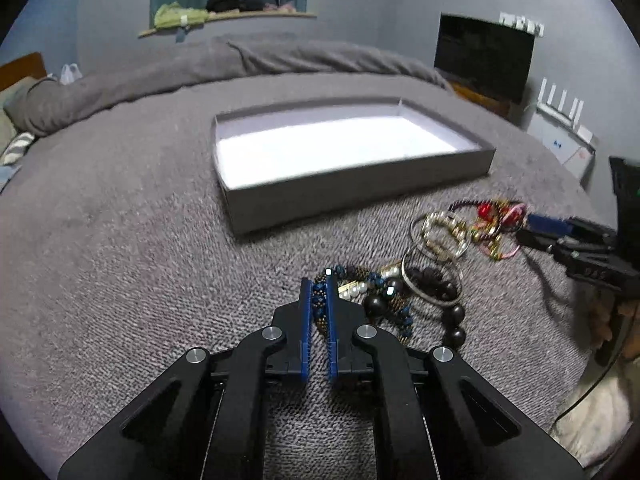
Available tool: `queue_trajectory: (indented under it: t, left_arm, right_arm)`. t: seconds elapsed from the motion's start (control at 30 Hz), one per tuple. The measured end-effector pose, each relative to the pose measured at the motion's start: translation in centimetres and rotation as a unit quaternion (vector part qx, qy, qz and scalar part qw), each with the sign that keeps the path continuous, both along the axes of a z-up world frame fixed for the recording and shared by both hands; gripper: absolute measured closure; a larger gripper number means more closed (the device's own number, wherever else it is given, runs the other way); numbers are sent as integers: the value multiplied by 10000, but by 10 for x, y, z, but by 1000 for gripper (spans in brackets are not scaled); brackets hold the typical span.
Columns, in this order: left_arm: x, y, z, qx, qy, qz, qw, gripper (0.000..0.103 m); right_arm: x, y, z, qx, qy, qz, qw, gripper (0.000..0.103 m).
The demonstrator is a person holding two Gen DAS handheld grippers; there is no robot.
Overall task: Organize jewelry
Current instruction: 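Grasp the blue beaded bracelet with left tool while right tool grasps pink cord bracelet, then carry both bracelets into the tray and open both tools to release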
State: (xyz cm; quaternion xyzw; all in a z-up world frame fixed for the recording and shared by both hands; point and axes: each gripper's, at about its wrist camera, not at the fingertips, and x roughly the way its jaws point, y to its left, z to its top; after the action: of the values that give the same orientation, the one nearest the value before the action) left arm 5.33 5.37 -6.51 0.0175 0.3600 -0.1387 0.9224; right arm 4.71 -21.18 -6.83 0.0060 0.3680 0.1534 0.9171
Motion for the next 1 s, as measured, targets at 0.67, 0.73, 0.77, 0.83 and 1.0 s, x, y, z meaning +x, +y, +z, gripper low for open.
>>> queue_trajectory:
  t: [0.67,0.73,0.77,0.83,1.0]
  left_arm:
    - [-26,1,43,-246,-850,-91,9960,95]
    - [-28,-2,52,-217,-922,-139,9954,95]
    - [-30,-6,59,-179,-980,-190,9948,96]
    - [-31,-11,69,-81,-1063,-238,9940,95]
    - [-27,-18,99,-16,-1365,-301,9902,95]
  right_arm:
    - [-27,-1,33,126,-774,48,9969,98]
    - [-30,1,41,175,-845,89,9962,98]
    - [-31,2,46,191,-884,103,9959,98]
    - [-35,3,57,203,-1026,109,9945,98]
    - [-40,9,87,266,-1266,122,9915,98]
